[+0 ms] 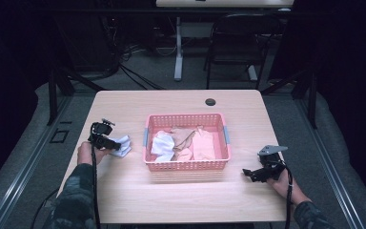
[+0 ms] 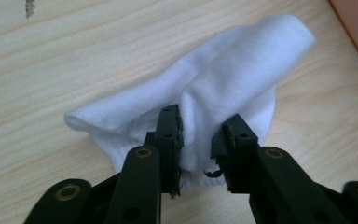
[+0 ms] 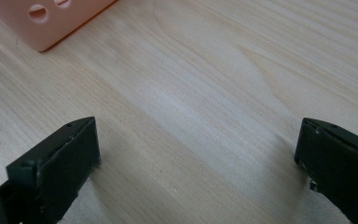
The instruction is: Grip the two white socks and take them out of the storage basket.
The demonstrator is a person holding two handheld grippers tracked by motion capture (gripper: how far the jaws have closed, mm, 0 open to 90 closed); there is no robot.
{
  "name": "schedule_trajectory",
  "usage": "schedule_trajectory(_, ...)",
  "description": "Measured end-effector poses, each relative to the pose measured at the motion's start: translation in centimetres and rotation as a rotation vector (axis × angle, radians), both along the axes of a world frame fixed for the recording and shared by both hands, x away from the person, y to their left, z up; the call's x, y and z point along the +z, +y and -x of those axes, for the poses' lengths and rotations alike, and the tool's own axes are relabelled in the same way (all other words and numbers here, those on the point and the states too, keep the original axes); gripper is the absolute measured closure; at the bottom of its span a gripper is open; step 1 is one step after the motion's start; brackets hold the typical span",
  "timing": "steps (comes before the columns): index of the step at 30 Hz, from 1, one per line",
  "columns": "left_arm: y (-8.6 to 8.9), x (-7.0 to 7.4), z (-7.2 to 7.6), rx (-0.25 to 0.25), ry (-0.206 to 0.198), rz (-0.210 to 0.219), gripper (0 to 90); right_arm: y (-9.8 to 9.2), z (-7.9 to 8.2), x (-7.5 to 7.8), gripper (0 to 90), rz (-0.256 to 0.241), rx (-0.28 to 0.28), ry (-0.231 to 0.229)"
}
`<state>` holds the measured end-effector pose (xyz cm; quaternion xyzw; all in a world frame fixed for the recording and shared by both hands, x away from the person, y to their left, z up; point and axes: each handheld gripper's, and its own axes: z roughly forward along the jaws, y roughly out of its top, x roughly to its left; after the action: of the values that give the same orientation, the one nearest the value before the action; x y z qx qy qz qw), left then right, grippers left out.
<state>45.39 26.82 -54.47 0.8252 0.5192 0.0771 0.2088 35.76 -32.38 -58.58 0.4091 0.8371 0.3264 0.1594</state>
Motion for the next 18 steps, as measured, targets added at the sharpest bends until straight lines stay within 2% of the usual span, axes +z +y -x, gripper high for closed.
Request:
schedule_trajectory(2, 0.1, -0.1, 0.0, -0.003, 0.001, 0.002, 66.7, 0.0, 0.0, 0.0, 0.0, 0.001, 0.001, 0.0)
schedule_trajectory(6, 0.3, 0.2, 0.1, 0.009, -0.015, -0.018, 46.5, 0.0, 0.0, 0.0, 0.0, 0.0, 0.003, -0.002)
schedule_trajectory(10, 0.7, 0.9, 0.5, 0.023, -0.042, -0.013, 26.7, 0.0, 0.0, 0.0, 0.0, -0.001, 0.002, -0.001)
schedule_trajectory(12, 0.8, 1.1, 0.6, 0.023, -0.05, -0.011, 21.4, 0.1, 0.0, 0.0, 0.0, 0.0, 0.002, -0.001)
schedule_trajectory(13, 0.9, 1.7, 0.8, 0.03, -0.068, 0.003, 19.2, 0.0, 0.0, 0.0, 0.0, 0.0, 0.005, -0.001)
schedule_trajectory(15, 1.0, 2.3, 1.1, 0.03, -0.087, -0.007, 15.1, 0.0, -0.1, 0.0, 0.0, 0.0, 0.009, -0.001)
schedule_trajectory(18, 1.1, 2.8, 1.2, 0.025, -0.087, -0.019, 10.2, 0.1, -0.1, 0.0, 0.0, -0.002, 0.011, 0.0)
